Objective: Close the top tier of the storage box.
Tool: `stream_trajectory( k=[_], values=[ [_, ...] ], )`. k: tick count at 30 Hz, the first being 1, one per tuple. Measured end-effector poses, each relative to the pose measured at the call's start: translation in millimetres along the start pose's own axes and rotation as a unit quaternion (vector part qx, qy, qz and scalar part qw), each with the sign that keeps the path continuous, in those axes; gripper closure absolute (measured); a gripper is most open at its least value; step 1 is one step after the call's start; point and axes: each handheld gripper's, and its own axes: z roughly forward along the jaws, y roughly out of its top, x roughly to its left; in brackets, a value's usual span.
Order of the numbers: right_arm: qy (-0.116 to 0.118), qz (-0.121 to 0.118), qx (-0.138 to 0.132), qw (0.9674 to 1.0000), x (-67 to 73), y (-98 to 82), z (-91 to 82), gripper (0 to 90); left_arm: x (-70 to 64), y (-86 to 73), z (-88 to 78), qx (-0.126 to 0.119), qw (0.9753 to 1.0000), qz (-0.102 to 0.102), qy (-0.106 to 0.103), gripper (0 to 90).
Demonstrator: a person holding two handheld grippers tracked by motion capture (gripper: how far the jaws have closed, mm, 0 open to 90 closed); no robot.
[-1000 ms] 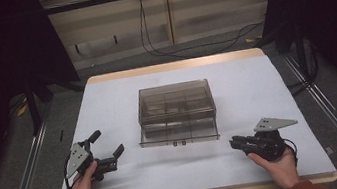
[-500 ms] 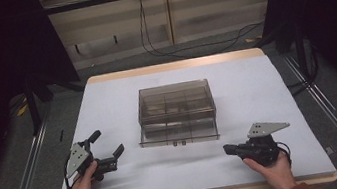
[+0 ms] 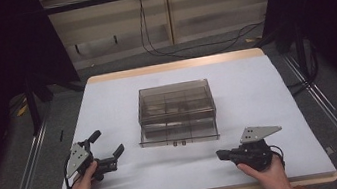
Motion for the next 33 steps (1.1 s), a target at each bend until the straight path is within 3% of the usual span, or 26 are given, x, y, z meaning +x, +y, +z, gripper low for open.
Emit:
stream_trajectory(
  k=[5, 8, 33],
  values=[
    [0.014, 0.003, -0.003, 0.9999, 3.4, 1.5, 3.3, 90.0, 0.2, 0.0, -0.2, 0.001, 1.0, 0.0, -0.001, 0.0],
    [0.022, -0.009, -0.002, 0.9997, 9.2, 4.4, 7.6, 90.0, 0.3, 0.0, -0.2, 0.001, 1.0, 0.0, -0.001, 0.0],
    [0.034, -0.038, -0.011, 0.9986, 23.8, 24.8, 35.4, 90.0, 0.2, 0.0, -0.1, 0.002, 1.0, 0.0, -0.002, 0.0]
  ],
)
